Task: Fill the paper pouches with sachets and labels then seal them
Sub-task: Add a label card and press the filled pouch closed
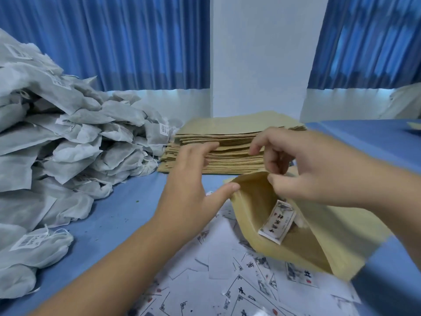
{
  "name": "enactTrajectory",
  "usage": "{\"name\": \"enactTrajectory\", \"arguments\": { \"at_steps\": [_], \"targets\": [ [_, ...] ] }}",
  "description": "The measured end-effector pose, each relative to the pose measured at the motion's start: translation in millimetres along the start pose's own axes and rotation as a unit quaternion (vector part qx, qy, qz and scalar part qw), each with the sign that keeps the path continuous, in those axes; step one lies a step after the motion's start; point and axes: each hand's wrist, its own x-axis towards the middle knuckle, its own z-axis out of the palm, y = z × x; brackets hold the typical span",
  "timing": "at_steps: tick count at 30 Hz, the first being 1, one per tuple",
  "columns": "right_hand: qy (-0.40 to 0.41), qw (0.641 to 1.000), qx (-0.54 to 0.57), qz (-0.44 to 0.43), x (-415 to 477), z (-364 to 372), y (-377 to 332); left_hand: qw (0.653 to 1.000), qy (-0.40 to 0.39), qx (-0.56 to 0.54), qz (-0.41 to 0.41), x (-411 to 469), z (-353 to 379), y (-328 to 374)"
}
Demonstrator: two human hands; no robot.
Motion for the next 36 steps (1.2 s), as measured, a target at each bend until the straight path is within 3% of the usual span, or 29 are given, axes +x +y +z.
{"name": "enactTrajectory", "arguments": {
  "at_steps": [3, 6, 10, 12, 16, 21, 25, 29, 33, 36],
  "targets": [
    [0.046, 0.997, 0.054, -0.007, -21, -5, 12, 0.985, -0.003, 0.071, 0.160, -10, 3, 18],
    [0.108, 0.982, 0.152, -0.012, -41, -3, 24, 0.950, -0.110, 0.077, 0.283, -18, 7, 47],
    [0.158, 0.962, 0.224, 0.010, -61, 10, 37, 0.907, -0.285, 0.178, 0.252, -27, 28, 85],
    [0.161, 0.962, 0.221, 0.014, -65, 13, 40, 0.884, -0.312, 0.252, 0.241, -28, 40, 95],
    [0.171, 0.963, 0.208, 0.002, -67, 9, 42, 0.862, -0.321, 0.294, 0.259, -26, 56, 101],
    [0.179, 0.959, 0.220, 0.008, -64, 6, 47, 0.795, -0.398, 0.335, 0.312, -18, 67, 101],
    [0.165, 0.968, 0.188, 0.012, -60, 9, 46, 0.792, -0.405, 0.371, 0.267, -24, 59, 108],
    [0.153, 0.976, 0.152, -0.003, -56, 16, 41, 0.801, -0.387, 0.422, 0.172, -36, 57, 123],
    [0.146, 0.978, 0.149, -0.002, -56, 17, 38, 0.821, -0.356, 0.428, 0.127, -31, 68, 131],
    [0.150, 0.976, 0.155, 0.000, -57, 17, 38, 0.835, -0.376, 0.386, 0.112, -16, 82, 127]
  ]
}}
